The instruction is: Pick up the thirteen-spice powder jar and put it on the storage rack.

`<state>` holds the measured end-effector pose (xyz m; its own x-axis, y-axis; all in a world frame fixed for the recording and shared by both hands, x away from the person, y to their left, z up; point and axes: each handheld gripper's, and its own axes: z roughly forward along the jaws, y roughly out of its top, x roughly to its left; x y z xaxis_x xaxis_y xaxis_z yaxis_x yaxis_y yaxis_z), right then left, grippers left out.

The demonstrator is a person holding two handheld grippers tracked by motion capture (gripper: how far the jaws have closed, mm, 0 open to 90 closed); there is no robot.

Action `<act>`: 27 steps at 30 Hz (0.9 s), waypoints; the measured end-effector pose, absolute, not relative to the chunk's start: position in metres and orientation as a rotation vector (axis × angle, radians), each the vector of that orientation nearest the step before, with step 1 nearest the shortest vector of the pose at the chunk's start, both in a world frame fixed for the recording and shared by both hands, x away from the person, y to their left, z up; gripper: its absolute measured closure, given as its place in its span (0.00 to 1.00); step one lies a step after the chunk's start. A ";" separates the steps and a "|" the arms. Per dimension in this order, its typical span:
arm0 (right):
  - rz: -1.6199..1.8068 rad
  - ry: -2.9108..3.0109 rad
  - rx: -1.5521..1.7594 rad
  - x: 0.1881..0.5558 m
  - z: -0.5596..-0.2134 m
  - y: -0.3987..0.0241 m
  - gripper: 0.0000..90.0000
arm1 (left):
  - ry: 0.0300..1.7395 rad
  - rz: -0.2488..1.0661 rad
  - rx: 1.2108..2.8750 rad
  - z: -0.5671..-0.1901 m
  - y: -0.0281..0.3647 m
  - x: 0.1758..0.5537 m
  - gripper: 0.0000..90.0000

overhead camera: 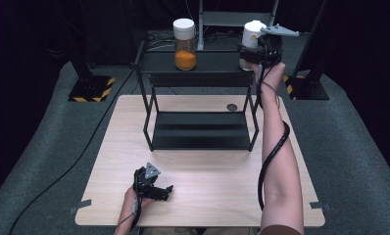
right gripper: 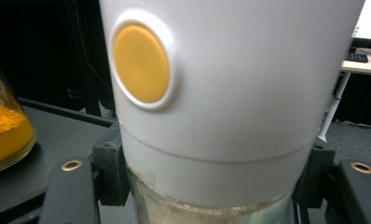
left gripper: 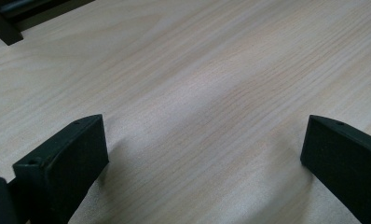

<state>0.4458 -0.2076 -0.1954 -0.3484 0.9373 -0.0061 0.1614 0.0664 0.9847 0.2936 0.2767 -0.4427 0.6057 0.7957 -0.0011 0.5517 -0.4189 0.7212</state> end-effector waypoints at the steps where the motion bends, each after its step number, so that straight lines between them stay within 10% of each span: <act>1: 1.358 1.616 1.117 0.445 -0.197 -0.209 0.34 | 1.057 0.450 2.134 -0.443 0.277 0.294 0.00; 27: 1.197 1.855 1.003 0.378 -0.189 -0.225 0.00 | 1.059 0.450 2.132 -0.443 0.276 0.293 0.00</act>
<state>0.3784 -0.2245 -0.1892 -0.4543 0.8791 -0.1443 0.2307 0.2726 0.9341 0.2933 0.2765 -0.4429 0.6044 0.7967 -0.0017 0.5520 -0.4173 0.7219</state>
